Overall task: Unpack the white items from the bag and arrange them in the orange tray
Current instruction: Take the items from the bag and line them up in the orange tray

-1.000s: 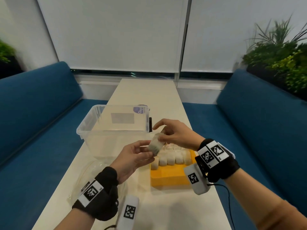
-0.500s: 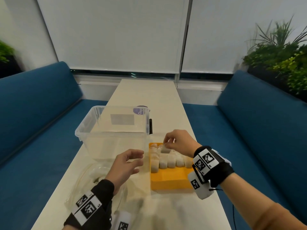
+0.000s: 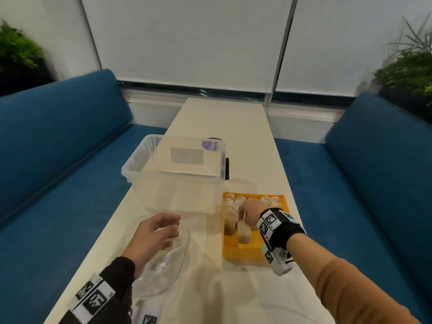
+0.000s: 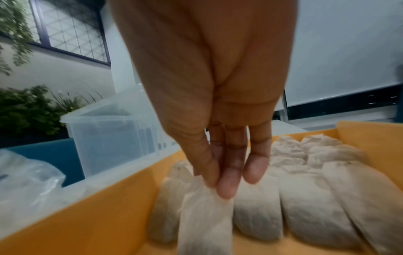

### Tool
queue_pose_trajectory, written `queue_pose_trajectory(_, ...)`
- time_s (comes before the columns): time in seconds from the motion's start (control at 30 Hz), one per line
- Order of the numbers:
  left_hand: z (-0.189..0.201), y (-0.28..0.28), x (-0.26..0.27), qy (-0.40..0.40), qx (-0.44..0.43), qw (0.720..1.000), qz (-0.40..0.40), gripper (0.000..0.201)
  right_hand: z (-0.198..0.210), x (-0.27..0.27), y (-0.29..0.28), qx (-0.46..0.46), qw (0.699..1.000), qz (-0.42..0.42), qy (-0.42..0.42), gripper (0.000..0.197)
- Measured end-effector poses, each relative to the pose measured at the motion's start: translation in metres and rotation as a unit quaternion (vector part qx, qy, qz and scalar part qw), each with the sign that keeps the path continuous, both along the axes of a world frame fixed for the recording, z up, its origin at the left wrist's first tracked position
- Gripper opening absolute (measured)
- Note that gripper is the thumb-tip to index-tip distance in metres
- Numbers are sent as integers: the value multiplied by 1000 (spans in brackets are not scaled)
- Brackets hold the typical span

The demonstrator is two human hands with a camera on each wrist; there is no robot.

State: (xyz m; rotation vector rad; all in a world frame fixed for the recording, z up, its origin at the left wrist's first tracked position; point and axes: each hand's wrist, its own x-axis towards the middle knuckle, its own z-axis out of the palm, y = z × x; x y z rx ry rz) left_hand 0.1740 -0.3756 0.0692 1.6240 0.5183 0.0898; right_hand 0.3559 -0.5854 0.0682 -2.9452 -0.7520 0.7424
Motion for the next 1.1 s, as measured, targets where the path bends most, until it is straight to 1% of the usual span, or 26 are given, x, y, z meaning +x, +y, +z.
queue_pose_trajectory(0.17,-1,4,-5,12,-3,1000,9,21,-11,17,3,25,999,-34,-24,22)
queue_pose_trajectory(0.3,-2,7,-6,17,0,1000,16,20,-13,21,6,47,997,-44,-43,24)
queue_pose_trajectory(0.43,-2,8,-4,15,0,1000,19,20,-18,22,6,56,996,-54,-39,24)
queue_pose_trajectory(0.53,0,8,-3,11,4,1000,16,20,-12,21,3,77,994,-62,-41,25)
queue_pose_trajectory(0.63,3,12,-5,1,25,1000,13,20,2,18,1,138,986,-73,-66,24)
queue_pose_trajectory(0.7,3,20,-7,-12,60,998,12,20,19,10,3,189,975,-70,-91,21)
queue_pose_trajectory(0.73,2,26,-8,-17,92,996,13,20,28,4,6,213,970,-60,-100,20)
queue_pose_trajectory(0.8,-4,37,-11,-14,205,978,23,21,46,-17,14,260,959,-30,-106,17)
queue_pose_trajectory(0.83,-8,43,-13,-8,274,961,33,22,54,-31,19,286,953,-19,-98,15)
queue_pose_trajectory(0.9,-18,52,-19,14,399,916,45,25,57,-61,32,321,945,-10,-53,13)
queue_pose_trajectory(0.97,-30,59,-26,53,480,875,43,25,45,-88,50,323,946,6,-2,13)
queue_pose_trajectory(1.0,-36,61,-30,71,496,865,38,22,35,-101,61,313,950,16,14,17)
queue_pose_trajectory(1.03,-41,62,-34,94,491,866,31,19,23,-112,71,299,954,21,25,22)
queue_pose_trajectory(1.07,-44,61,-38,125,469,874,23,20,10,-122,82,288,957,12,36,27)
queue_pose_trajectory(1.1,-48,61,-41,162,436,885,12,27,-1,-131,91,281,958,-11,48,32)
